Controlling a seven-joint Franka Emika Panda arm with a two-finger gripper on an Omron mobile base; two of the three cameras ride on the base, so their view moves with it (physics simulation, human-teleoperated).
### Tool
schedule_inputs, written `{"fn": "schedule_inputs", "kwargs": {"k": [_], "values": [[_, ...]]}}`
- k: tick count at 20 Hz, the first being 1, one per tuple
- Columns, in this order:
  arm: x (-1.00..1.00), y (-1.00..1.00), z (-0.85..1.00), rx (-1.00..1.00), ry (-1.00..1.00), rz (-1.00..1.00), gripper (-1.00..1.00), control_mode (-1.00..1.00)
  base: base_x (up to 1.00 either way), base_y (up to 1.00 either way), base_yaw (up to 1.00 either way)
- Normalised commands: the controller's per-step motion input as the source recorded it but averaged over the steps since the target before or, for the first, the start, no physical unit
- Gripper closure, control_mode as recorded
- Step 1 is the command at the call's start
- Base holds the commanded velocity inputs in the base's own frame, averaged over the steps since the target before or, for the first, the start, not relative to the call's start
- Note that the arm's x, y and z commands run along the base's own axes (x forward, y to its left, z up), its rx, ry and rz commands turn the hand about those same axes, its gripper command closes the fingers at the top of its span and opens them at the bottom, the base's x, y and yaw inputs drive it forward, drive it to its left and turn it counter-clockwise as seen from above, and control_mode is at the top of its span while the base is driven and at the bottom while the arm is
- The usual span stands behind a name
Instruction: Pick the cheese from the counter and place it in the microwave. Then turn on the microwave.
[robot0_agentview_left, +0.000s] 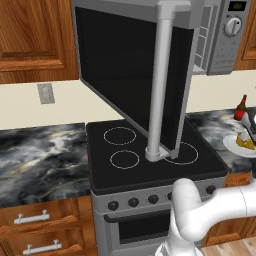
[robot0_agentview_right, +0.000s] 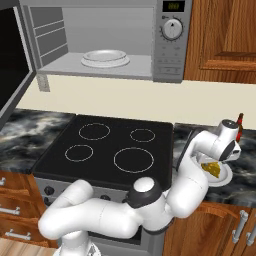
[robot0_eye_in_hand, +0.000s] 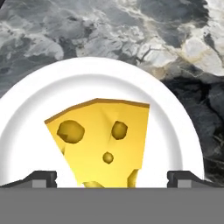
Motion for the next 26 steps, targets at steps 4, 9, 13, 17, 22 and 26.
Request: {"fn": "schedule_inputs", "kwargs": {"k": [4, 9, 13, 17, 22, 26], "values": [[0.09, -0.02, -0.16, 0.0, 0.0, 0.0, -1.0, -1.0, 0.0, 0.0, 0.0], [0.1, -0.02, -0.21, 0.0, 0.0, 0.0, -1.0, -1.0, 0.0, 0.0, 0.0], [0.11, -0.02, -0.2, 0.0, 0.0, 0.0, -1.0, -1.0, 0.0, 0.0, 0.0], [0.02, 0.0, -0.11, 0.0, 0.0, 0.0, -1.0, -1.0, 0.0, 0.0, 0.0], [0.0, 0.0, 0.0, 0.0, 0.0, 0.0, 1.0, -1.0, 0.0, 0.0, 0.0], [0.0, 0.0, 0.0, 0.0, 0.0, 0.0, 1.0, -1.0, 0.0, 0.0, 0.0]]}}
